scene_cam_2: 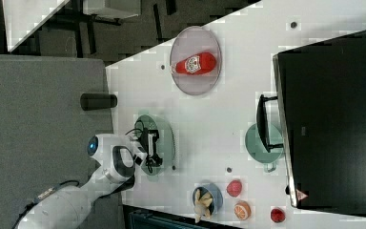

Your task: Drag strainer left to right.

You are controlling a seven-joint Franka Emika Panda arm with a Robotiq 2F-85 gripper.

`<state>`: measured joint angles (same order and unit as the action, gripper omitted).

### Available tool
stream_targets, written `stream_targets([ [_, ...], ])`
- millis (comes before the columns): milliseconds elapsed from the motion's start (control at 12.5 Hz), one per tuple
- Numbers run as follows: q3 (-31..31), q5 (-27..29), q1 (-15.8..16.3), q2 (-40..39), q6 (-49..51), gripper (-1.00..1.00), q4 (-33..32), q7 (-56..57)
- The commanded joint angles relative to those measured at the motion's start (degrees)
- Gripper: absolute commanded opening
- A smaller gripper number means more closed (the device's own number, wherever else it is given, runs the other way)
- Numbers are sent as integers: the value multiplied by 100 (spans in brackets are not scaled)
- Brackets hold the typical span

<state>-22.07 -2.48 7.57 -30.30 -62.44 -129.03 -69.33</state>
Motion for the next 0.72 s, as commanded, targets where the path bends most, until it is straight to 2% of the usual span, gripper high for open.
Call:
stream_targets([
  [80, 136, 0, -27, 124, -186, 100, 158, -254],
  [400, 415, -2, -126, 250, -190, 100, 42, -195],
  [720, 596, -2, -387, 522, -189, 100, -294, 107],
])
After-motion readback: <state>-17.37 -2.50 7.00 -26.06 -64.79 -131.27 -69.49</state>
